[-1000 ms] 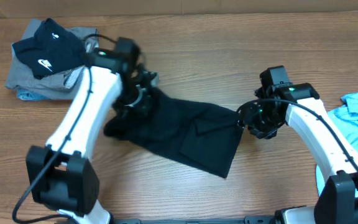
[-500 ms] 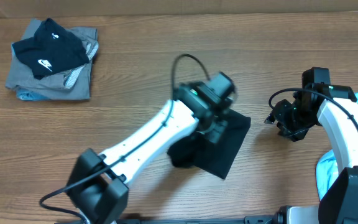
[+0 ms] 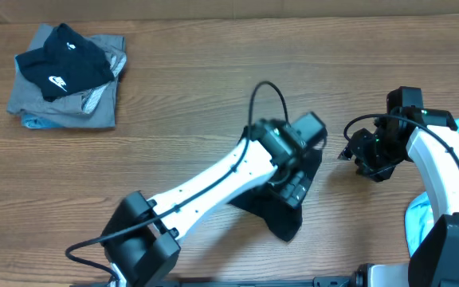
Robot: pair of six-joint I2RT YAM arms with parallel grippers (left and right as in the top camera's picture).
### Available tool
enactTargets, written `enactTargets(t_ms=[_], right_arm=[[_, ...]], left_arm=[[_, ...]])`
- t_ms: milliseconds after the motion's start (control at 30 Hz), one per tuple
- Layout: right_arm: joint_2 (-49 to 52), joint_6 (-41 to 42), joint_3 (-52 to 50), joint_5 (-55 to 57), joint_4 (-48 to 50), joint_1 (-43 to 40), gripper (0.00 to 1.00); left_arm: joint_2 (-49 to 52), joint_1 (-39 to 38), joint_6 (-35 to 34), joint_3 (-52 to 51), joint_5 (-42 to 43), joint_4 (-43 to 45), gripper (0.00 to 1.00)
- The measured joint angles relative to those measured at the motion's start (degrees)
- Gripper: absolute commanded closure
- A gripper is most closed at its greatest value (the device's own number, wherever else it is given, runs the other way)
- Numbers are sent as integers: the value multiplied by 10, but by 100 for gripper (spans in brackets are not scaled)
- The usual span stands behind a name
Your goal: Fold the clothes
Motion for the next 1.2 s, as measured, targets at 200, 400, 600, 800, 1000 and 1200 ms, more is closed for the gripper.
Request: enactTargets(t_ms=[200, 400, 600, 800, 1000, 1200], right_arm=[[0, -21, 0, -10, -7, 0, 44], [0, -56, 0, -33, -10, 8, 43], [0, -64, 0, -36, -9, 7, 43], [0, -66, 0, -36, 0, 7, 43], [0, -66, 0, -40, 5, -8, 43], [0, -66, 0, -40, 5, -35, 43]], left_arm=[[0, 54, 28, 79, -39, -54, 0], [1, 119, 45, 81, -40, -106, 7], [1, 205, 94, 15, 59, -53, 21], [1, 225, 145, -94, 186, 0, 33], [1, 193, 162, -143, 245, 49, 96], [1, 162, 153, -139, 318, 120, 96]])
